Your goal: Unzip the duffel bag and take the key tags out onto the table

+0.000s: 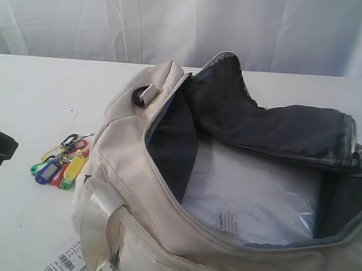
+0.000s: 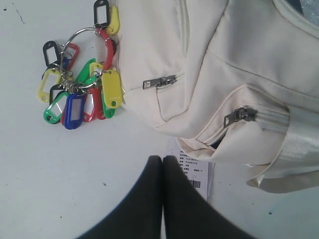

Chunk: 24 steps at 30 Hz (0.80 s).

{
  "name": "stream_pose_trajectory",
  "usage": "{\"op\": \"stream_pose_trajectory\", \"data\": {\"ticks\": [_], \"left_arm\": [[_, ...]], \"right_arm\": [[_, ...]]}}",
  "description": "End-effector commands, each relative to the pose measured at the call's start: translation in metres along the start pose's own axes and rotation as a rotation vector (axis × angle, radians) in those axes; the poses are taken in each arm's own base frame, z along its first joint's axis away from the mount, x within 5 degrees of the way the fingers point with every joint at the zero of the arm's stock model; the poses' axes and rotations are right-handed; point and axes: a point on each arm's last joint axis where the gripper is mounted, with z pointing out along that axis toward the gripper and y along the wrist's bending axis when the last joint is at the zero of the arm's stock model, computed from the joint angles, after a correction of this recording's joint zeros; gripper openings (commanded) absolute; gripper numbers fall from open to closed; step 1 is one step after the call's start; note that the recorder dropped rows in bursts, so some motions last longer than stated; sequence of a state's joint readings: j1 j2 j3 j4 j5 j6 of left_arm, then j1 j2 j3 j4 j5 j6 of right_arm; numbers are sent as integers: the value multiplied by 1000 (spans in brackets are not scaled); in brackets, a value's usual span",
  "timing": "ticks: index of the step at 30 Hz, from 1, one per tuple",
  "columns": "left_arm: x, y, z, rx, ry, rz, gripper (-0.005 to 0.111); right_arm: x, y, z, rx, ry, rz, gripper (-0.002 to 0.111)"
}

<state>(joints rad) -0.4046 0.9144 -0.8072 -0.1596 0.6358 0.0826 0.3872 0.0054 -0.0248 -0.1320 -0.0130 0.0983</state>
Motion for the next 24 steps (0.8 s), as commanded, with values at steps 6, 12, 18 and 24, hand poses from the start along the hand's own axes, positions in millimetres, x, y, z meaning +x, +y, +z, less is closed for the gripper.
{"op": "stream_pose_trajectory", "data": {"ticks": [6, 12, 18, 24], "left_arm": [[2, 0, 0, 5, -1, -15, 0], [2, 0, 0, 5, -1, -15, 0], [2, 0, 0, 5, -1, -15, 0], [2, 0, 0, 5, -1, -15, 0]], "right_arm": [[41, -7, -7, 127, 383, 112, 0], [40, -6, -7, 128, 378, 137, 0], [39, -4, -6, 117, 359, 250, 0], [39, -1, -6, 70, 370, 122, 0]]}}
